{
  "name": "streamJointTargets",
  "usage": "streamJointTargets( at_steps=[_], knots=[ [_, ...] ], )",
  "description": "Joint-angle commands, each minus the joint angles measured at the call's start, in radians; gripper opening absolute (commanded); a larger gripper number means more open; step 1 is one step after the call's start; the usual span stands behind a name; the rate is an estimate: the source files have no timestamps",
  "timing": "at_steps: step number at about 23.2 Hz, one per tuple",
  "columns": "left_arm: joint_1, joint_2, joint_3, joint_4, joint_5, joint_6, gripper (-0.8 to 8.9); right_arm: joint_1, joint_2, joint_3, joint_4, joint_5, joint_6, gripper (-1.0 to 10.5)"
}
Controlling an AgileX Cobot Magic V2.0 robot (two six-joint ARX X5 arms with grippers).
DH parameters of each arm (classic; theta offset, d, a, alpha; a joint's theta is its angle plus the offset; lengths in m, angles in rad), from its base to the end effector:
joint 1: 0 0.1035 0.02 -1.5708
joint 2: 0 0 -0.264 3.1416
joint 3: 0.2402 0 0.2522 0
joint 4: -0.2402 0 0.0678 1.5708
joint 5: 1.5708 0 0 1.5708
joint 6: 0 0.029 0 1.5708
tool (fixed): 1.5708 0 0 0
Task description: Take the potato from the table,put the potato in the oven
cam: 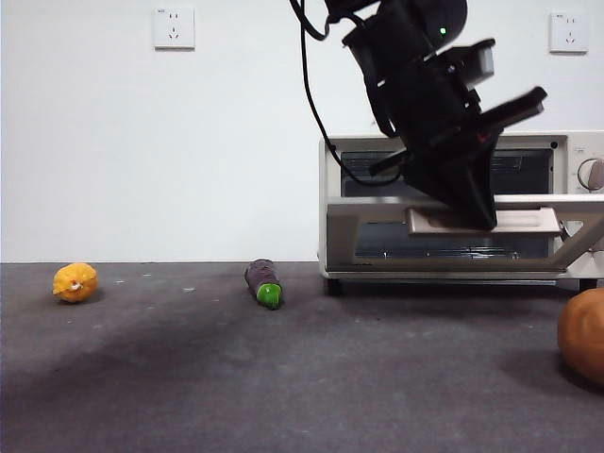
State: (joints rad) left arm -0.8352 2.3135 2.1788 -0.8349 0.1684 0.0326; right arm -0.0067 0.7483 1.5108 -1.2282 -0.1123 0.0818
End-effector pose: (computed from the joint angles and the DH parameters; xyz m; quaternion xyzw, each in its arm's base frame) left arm 0.3345 -0.3768 0.2450 0.1651 0.4334 -0.4327 0.7731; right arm 0.0486 0.0029 0.4523 0.0534 0.2322 0.0419 0.9703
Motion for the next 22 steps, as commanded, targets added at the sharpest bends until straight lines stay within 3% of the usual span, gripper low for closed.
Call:
streamJointTargets(
  at_steps=[1, 22],
  knots=[
    [0.040, 0.033, -0.010, 0.036, -0.094, -0.028, -0.06, 0.000, 0.000, 0.001, 0.002, 0.001, 0.004, 0.0],
    [-0.014, 0.043, -0.010, -0.006, -0.095, -0.061, -0.06, 0.000, 0.000, 0.001, -0.009, 0.000, 0.004, 0.0]
  ],
)
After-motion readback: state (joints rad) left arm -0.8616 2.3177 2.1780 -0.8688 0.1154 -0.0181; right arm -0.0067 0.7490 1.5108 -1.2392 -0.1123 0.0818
